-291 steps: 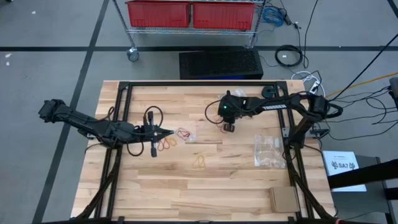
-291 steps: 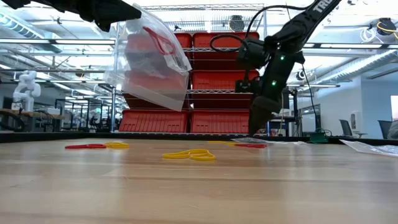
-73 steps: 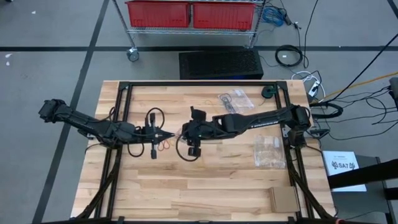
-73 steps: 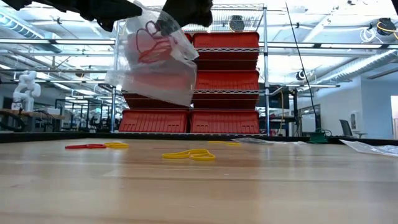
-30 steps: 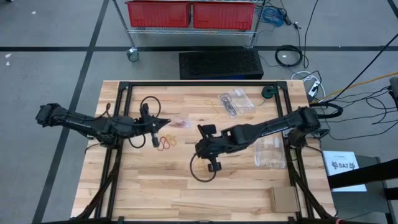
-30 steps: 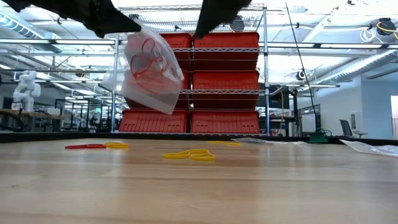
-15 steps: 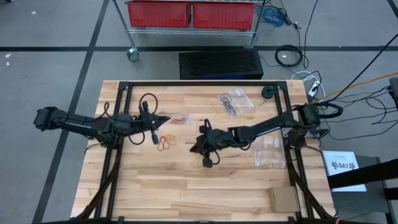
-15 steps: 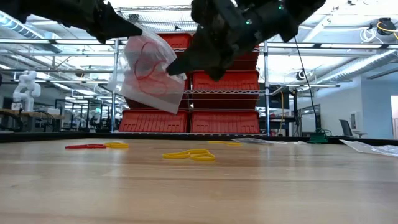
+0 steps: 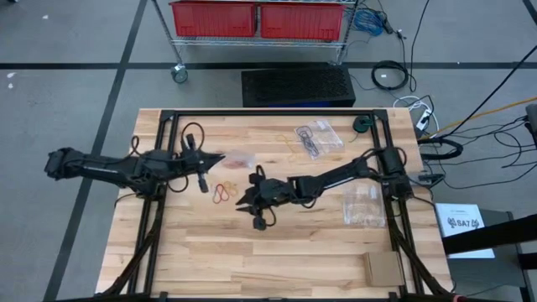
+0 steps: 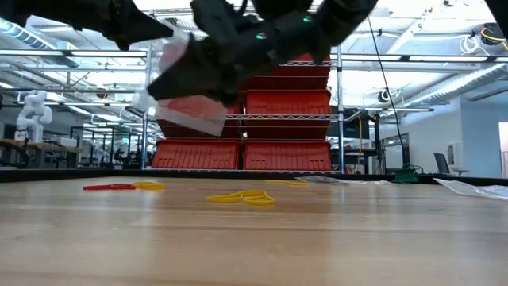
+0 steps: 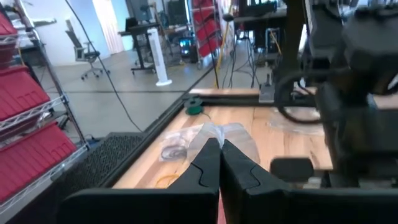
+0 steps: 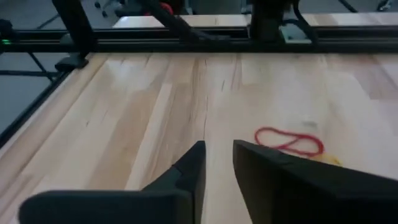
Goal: Sort rubber bands
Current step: Put the red rubber band into the transparent zip bag
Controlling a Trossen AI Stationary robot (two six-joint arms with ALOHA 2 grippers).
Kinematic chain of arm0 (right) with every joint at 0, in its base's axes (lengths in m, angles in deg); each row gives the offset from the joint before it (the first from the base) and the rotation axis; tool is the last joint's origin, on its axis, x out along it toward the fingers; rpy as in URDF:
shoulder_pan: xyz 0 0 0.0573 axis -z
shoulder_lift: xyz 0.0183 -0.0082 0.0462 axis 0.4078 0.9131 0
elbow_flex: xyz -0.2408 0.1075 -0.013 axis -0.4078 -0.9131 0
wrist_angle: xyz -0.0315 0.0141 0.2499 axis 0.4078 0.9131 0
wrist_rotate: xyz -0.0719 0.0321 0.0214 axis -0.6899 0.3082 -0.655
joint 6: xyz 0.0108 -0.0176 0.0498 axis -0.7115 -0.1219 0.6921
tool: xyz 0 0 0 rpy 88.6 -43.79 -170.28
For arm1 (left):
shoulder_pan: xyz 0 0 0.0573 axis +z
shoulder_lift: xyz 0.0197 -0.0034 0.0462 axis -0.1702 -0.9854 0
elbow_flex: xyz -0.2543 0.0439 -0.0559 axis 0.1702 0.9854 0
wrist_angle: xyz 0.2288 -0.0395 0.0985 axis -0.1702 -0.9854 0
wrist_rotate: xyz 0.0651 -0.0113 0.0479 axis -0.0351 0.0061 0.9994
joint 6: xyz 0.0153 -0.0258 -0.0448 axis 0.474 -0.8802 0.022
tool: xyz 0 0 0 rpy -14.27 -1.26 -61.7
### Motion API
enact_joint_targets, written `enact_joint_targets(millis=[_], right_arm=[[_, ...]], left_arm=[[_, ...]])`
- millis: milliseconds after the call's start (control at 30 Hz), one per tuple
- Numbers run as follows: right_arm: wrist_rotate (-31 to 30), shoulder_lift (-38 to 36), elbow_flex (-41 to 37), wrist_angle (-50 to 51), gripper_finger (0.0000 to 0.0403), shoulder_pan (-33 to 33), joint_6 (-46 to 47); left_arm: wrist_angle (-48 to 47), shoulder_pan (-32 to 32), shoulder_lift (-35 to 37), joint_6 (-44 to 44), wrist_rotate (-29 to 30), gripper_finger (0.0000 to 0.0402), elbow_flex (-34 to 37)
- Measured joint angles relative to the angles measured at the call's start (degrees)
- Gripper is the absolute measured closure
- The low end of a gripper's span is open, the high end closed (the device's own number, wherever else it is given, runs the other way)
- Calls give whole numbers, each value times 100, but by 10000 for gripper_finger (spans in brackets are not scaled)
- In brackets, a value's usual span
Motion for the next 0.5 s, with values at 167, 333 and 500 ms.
enact_joint_targets(millis=[167, 333, 500], right_arm=[[4, 300, 679, 283, 303, 51, -97], [6, 480, 898, 355, 291, 67, -155], [-37, 486, 896, 338, 291, 86, -90]], left_arm=[[-346, 0, 372, 95, 64, 402, 0], [-695, 0, 728, 108, 295, 402, 0], [-1016, 0, 1041, 131, 660, 402, 0]])
